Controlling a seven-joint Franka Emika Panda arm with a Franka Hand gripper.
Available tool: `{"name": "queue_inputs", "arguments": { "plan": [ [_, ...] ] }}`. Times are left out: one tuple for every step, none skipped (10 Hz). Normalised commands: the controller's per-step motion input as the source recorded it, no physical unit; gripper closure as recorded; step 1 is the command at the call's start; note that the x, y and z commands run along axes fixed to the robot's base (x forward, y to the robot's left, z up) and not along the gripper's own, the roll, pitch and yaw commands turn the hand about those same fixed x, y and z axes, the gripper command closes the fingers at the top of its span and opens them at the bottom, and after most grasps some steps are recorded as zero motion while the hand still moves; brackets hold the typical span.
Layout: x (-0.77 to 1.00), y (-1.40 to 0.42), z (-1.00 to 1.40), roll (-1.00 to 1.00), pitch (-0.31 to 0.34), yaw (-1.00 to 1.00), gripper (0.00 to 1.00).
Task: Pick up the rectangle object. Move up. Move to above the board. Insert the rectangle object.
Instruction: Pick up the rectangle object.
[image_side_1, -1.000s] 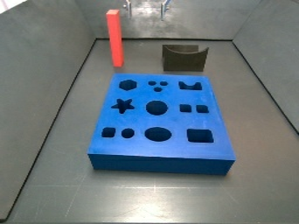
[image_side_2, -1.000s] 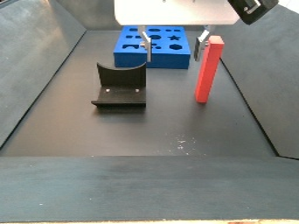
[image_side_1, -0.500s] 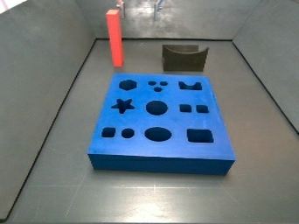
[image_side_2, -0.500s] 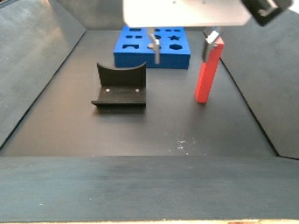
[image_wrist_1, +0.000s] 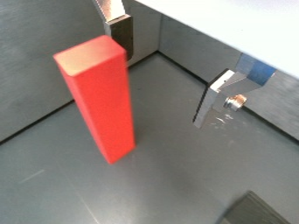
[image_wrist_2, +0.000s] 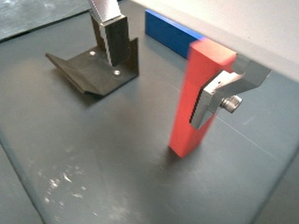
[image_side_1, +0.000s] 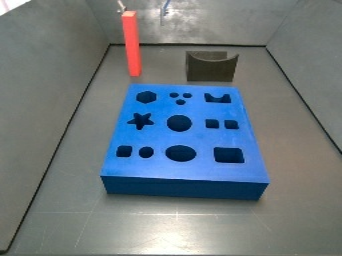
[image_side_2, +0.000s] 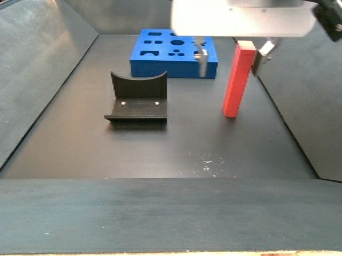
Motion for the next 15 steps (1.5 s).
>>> {"name": "queue_inputs", "arguments": {
  "plan": [
    [-0.39, -0.11, -0.07, 0.05, -0.289, 0.01, 0.0],
    [-0.3, -0.25, -0.05, 0.1, -0.289, 0.07, 0.0],
    [-0.16, -0.32, -0.03, 0.12, -0.291, 0.11, 0.0],
    [-0.11, -0.33, -0.05, 0.12, -0.271, 0.12, 0.0],
    [-0.12, -0.32, -0.07, 0.14, -0.257, 0.11, 0.0],
    [-0.14, -0.31, -0.07, 0.16, -0.226, 0.11, 0.0],
    [-0.15, -0.15, 0.0, 0.12, -0.166, 0.1, 0.0],
    [0.0, 0.0, 0.0, 0.0, 0.0, 0.0, 1.0],
    [0.0, 0.0, 0.0, 0.0, 0.0, 0.0, 1.0],
    [0.0, 0.0, 0.0, 0.0, 0.0, 0.0, 1.0],
    [0.0, 0.0, 0.0, 0.0, 0.0, 0.0, 1.0],
    [0.0, 0.0, 0.0, 0.0, 0.0, 0.0, 1.0],
    [0.0, 0.0, 0.0, 0.0, 0.0, 0.0, 1.0],
    [0.0, 0.0, 0.0, 0.0, 0.0, 0.0, 1.0],
    [0.0, 0.0, 0.0, 0.0, 0.0, 0.0, 1.0]
  ]
}}
